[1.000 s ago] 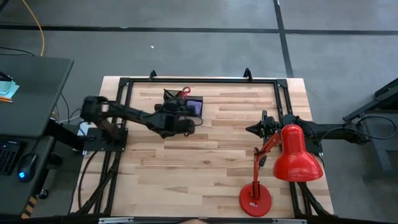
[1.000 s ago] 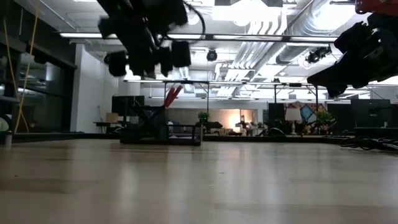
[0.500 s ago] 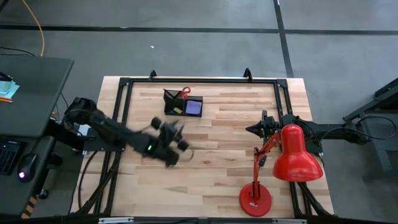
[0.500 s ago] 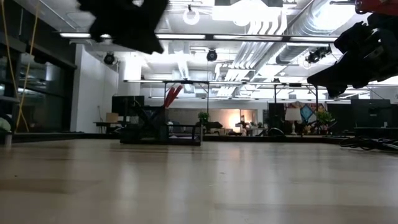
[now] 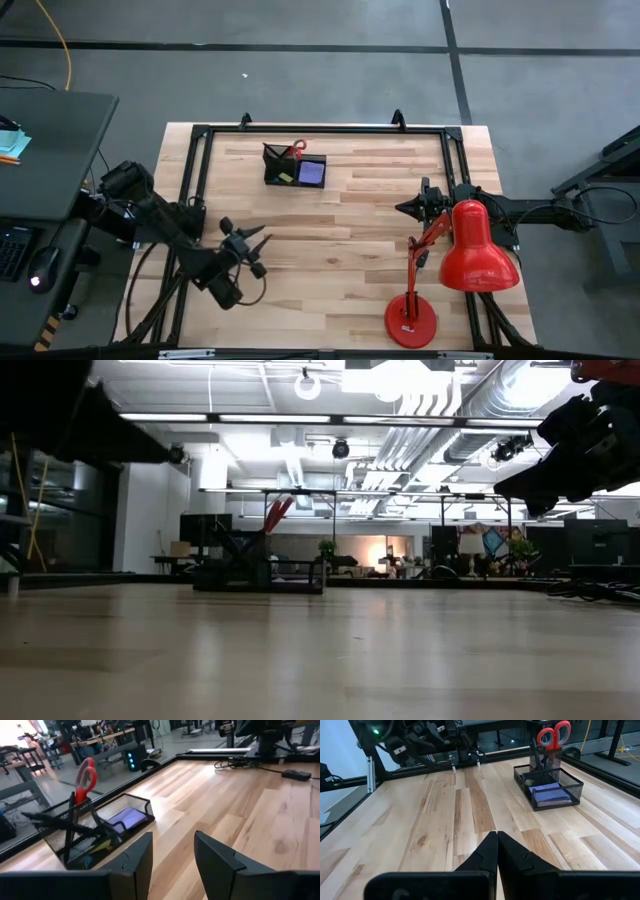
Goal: Pick and place office supplies into organizer
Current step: Return to Home Position
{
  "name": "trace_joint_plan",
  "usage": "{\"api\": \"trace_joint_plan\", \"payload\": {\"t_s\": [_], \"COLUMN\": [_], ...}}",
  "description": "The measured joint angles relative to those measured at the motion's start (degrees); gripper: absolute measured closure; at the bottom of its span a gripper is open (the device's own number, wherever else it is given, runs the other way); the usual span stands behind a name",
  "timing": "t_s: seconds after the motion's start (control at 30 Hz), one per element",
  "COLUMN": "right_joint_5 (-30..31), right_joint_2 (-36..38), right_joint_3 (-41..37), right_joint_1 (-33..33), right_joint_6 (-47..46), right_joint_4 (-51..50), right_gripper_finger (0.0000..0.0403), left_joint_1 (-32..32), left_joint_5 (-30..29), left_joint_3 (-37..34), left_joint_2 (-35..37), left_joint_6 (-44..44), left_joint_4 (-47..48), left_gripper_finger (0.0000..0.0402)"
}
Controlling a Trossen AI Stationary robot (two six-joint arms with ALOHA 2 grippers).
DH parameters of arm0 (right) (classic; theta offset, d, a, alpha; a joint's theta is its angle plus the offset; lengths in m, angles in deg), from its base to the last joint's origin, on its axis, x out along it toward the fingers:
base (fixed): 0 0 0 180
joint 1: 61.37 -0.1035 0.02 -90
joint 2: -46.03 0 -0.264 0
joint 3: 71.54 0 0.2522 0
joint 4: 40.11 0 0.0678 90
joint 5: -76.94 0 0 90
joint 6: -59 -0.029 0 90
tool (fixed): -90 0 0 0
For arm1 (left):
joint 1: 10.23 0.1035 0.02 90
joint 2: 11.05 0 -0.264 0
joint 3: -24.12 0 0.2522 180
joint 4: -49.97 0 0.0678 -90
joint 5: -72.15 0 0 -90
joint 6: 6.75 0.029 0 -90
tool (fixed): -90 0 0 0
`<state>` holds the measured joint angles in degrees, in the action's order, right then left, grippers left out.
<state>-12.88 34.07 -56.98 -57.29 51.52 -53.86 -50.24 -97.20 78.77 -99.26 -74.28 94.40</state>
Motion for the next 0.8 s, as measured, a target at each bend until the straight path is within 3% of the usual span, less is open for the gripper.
{"api": "trace_joint_plan", "payload": {"t_s": [0.1, 0.2, 0.43, 0.67, 0.8], "right_joint_5": [0.0, 0.2, 0.2, -0.2, -0.2], "right_joint_2": [0.0, 0.0, 0.0, -0.1, 0.0], "right_joint_3": [0.0, 0.0, 0.0, 0.0, 0.0], "right_joint_1": [0.0, 0.0, 0.0, 0.0, 0.0], "right_joint_6": [0.4, 7.1, 15.2, -4.1, -4.9], "right_joint_4": [0.0, 0.1, 0.1, 7.3, 10.3], "right_gripper_finger": [0.0402, 0.0402, 0.0402, 0.0402, 0.0402], "left_joint_1": [-1.1, -1.0, -0.9, -0.9, 1.2], "left_joint_5": [-1.1, -0.1, -1.4, -3.0, -7.6], "left_joint_3": [-3.2, -5.6, -6.3, -6.7, -6.9], "left_joint_2": [0.0, 0.0, 0.0, 0.0, 0.4], "left_joint_6": [-5.0, -7.8, -20.5, -46.9, -57.0], "left_joint_4": [1.3, 2.6, 13.9, 33.7, 42.5], "left_gripper_finger": [0.0273, 0.0273, 0.0273, 0.0273, 0.0273]}}
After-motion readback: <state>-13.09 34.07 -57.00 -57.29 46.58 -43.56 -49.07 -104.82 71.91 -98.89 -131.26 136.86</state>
